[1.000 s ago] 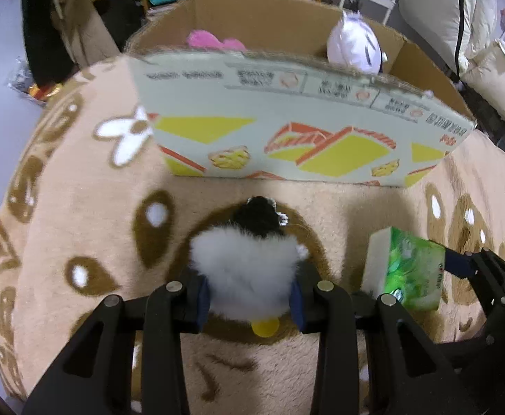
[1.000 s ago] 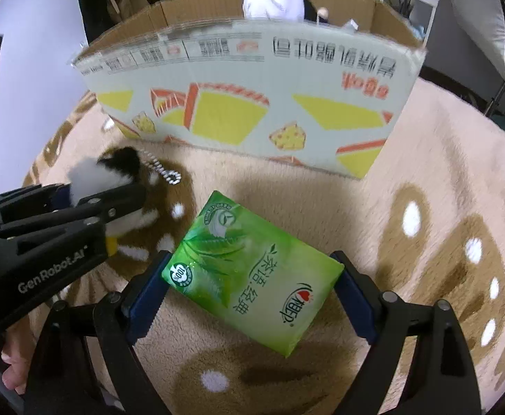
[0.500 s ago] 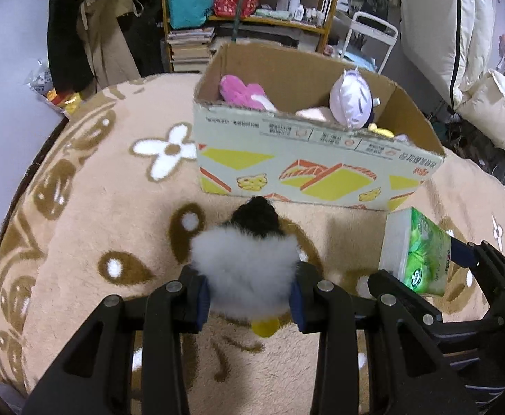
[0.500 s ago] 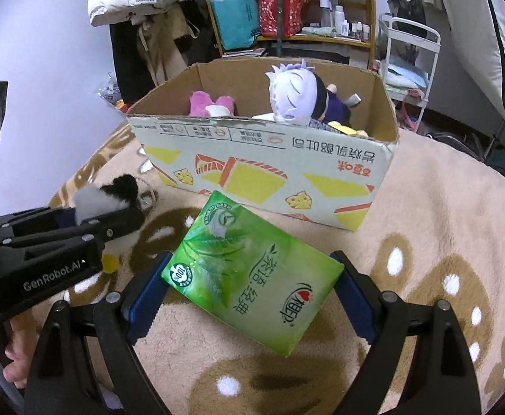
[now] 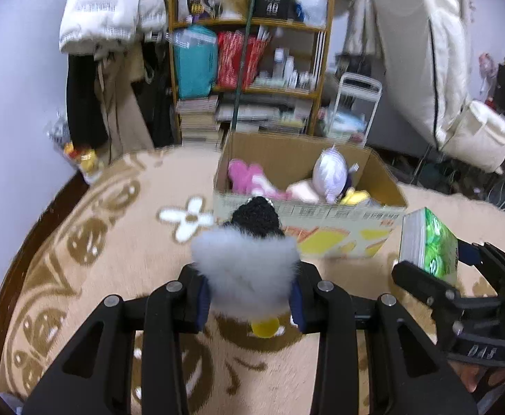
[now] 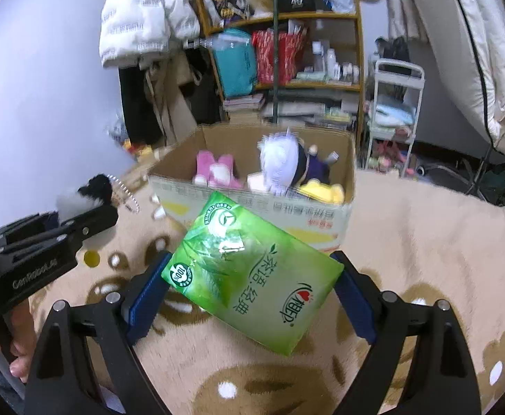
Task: Organize soft objects
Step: 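Lift the white plush and green pack and carry both over the box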
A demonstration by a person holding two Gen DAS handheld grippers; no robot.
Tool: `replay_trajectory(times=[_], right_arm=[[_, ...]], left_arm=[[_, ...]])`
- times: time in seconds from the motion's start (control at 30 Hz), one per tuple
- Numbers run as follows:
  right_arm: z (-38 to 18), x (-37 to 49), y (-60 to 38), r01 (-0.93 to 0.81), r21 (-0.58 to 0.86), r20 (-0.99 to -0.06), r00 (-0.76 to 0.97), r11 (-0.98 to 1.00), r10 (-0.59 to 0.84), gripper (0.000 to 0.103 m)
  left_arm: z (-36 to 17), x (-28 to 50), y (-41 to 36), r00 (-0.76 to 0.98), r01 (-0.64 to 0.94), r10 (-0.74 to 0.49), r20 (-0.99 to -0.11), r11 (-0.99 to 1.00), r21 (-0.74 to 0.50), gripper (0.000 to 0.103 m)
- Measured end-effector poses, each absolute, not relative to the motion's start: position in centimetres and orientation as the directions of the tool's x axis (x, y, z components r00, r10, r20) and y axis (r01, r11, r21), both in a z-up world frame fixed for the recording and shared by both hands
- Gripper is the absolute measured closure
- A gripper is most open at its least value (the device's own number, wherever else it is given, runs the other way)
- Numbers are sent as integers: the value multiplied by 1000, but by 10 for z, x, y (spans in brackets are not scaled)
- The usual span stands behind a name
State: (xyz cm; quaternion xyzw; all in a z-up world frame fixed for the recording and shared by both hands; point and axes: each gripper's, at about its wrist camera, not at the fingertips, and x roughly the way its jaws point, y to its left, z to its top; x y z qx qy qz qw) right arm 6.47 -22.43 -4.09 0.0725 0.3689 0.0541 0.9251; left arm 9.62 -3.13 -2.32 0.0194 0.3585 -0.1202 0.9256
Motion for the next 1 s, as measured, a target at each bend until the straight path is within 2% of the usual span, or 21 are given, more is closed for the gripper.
replay_trajectory(times=[0.17, 0.6, 0.83, 1.0], right_arm=[[-21, 67, -238, -64, 221, -628, 754, 973, 192, 9], [7, 95, -256, -65, 185, -551, 820, 981, 158, 9], [6, 122, -264, -40, 166, -535, 836, 985, 125, 9], [-1, 138, -279, 4, 222, -545, 830, 975, 121, 9]], left_arm=[[-8, 90, -30, 754, 245, -215, -621, 969, -37, 68], [28, 98, -39, 828, 275, -231, -510, 962, 11, 68], [32, 126, -54, 834, 303, -236, -499, 951, 56, 68], [30, 142, -58, 819, 325, -262, -511, 945, 37, 68]])
